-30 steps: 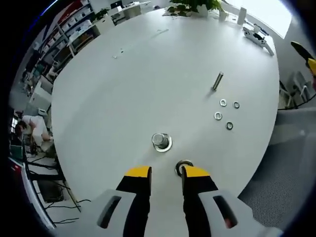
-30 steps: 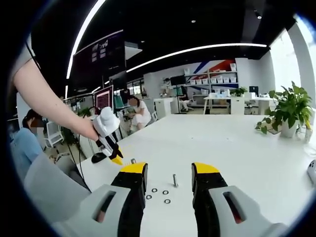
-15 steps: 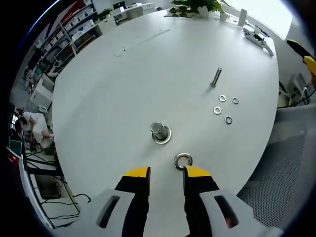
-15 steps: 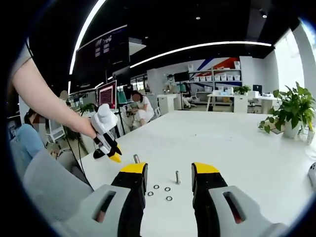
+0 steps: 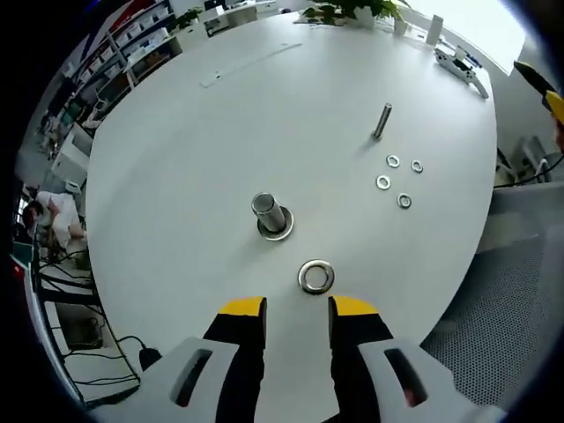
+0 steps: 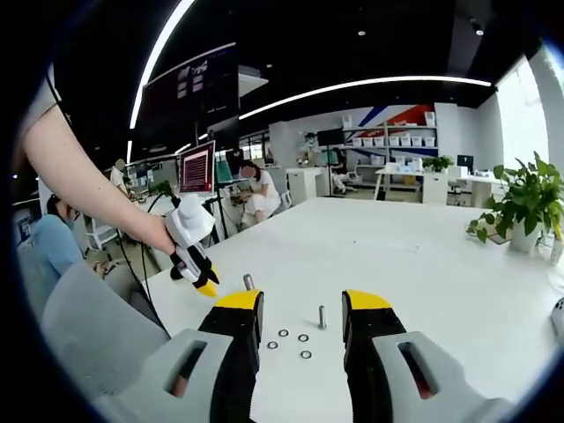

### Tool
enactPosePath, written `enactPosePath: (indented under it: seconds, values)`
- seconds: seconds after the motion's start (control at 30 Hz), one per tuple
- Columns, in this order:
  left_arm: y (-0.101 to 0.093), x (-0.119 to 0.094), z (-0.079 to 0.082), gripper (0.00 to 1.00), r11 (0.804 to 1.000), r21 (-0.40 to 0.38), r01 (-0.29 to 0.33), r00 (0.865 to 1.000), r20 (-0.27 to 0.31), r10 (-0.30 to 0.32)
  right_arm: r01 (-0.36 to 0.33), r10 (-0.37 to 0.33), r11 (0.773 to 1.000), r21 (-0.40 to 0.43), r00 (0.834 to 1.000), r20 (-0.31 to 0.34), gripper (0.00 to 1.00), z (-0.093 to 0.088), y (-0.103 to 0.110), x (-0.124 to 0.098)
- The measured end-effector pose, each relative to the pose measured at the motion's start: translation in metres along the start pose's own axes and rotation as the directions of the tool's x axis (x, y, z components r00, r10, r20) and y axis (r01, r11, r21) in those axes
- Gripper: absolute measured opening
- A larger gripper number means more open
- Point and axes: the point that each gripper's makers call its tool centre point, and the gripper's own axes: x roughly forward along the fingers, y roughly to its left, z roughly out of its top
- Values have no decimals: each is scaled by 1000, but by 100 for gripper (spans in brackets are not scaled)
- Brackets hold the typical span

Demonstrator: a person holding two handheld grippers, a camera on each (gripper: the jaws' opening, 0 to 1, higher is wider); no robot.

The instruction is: Place the washer onto the threaded stud by aligning its center hole with the stud, sliding it down to the base, and recovering from edge contact or off-axis alignment until the washer reaches the visible bottom stop.

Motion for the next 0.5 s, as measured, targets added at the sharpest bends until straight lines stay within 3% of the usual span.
enactPosePath:
  seconds: [0.5]
  values:
    - [-7, 1, -6, 27, 1000, -17, 3, 1000, -6, -3, -10, 10, 1000, -19, 1000, -2, 38, 1, 3, 1]
